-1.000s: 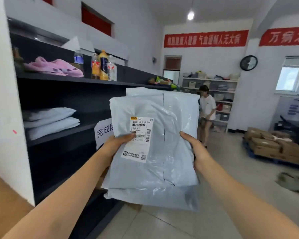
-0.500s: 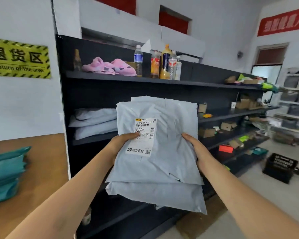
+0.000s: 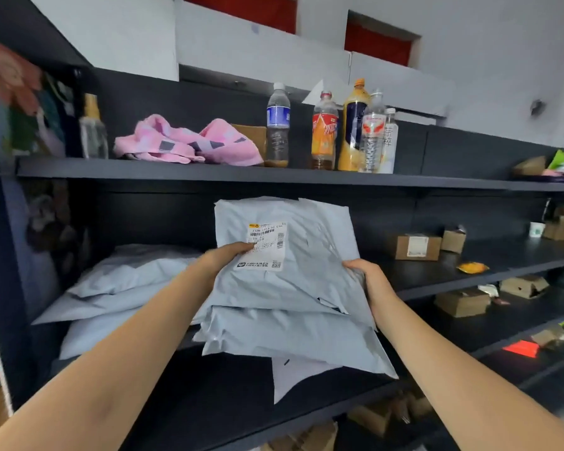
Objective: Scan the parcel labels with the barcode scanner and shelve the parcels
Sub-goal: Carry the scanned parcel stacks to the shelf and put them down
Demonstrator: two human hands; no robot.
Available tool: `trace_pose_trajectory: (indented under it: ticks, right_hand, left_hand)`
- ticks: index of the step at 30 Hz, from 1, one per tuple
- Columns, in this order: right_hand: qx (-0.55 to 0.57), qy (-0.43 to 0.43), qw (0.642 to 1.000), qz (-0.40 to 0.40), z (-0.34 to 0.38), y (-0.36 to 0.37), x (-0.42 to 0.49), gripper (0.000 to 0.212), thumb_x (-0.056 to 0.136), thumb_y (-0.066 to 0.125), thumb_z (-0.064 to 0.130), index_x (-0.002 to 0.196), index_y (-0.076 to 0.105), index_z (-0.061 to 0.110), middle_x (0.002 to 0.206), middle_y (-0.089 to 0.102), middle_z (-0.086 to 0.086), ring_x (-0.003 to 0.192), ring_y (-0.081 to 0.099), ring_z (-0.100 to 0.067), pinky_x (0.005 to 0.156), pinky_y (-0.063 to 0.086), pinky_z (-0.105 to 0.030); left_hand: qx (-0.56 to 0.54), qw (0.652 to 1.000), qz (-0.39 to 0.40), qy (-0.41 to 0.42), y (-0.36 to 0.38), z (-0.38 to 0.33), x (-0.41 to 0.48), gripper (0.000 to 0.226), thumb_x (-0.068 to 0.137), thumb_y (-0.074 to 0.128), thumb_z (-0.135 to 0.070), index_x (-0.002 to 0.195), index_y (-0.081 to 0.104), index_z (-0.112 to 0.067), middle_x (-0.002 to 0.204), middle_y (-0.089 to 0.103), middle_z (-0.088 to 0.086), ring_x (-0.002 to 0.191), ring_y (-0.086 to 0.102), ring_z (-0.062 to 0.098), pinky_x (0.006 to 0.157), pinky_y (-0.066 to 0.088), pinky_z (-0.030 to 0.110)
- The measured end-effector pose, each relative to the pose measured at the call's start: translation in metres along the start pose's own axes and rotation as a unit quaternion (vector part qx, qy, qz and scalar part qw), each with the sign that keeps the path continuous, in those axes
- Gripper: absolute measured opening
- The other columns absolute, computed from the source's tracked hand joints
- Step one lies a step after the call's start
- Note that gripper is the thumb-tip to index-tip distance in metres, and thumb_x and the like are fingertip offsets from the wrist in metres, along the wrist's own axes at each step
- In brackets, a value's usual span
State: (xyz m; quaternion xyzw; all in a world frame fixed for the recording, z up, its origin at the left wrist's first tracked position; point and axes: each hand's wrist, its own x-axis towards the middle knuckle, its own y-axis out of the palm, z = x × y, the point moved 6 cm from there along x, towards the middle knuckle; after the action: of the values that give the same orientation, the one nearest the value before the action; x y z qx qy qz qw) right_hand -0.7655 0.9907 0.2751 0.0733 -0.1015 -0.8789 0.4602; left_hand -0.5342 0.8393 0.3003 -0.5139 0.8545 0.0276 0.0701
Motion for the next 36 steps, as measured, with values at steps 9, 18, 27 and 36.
trace_pose_trajectory:
  ticks: [9, 18, 27, 36]
  right_hand:
    - [-0.016, 0.019, 0.996, 0.083, 0.008, 0.039, 0.162, 0.02, 0.074, 0.054, 0.017, 0.078, 0.071, 0.006, 0.066, 0.07, -0.008, 0.069, 0.063, -0.03, 0.066, 0.047, -0.032]
    - [-0.202, 0.099, 0.966, 0.129, -0.056, 0.067, 0.231, 0.021, 0.086, 0.058, 0.017, 0.073, 0.067, 0.003, 0.057, 0.063, -0.009, 0.051, 0.059, -0.022, 0.048, 0.042, -0.022]
    - [-0.378, -0.06, 0.921, 0.069, -0.021, 0.078, 0.21, 0.049, 0.089, 0.063, 0.013, 0.135, 0.049, 0.004, 0.125, 0.058, -0.01, 0.116, 0.057, -0.031, 0.088, 0.044, -0.029]
    - [-0.44, -0.263, 0.858, 0.033, -0.001, 0.139, 0.074, 0.029, 0.089, 0.06, 0.014, 0.117, 0.065, 0.008, 0.116, 0.067, -0.009, 0.105, 0.064, -0.025, 0.092, 0.05, -0.034]
  left_hand:
    - [0.026, 0.984, -0.172, 0.047, -0.032, -0.04, 0.114, 0.036, 0.099, 0.043, -0.03, 0.127, 0.051, -0.007, 0.108, 0.065, 0.005, 0.084, 0.064, 0.013, 0.072, 0.047, 0.018]
    - [0.137, 0.963, -0.231, -0.03, -0.033, -0.022, 0.146, 0.045, 0.095, 0.054, -0.017, 0.134, 0.045, 0.005, 0.12, 0.055, 0.014, 0.105, 0.059, 0.02, 0.078, 0.043, 0.024]
    - [0.512, 0.811, -0.272, 0.077, -0.02, -0.021, 0.124, 0.064, 0.094, 0.049, -0.034, 0.141, 0.026, 0.004, 0.143, 0.029, 0.026, 0.127, 0.04, 0.041, 0.101, 0.04, 0.045]
    - [0.618, 0.738, -0.165, 0.214, -0.061, -0.018, 0.009, 0.045, 0.092, 0.048, -0.022, 0.135, 0.044, -0.01, 0.128, 0.047, 0.016, 0.118, 0.046, 0.037, 0.094, 0.045, 0.042]
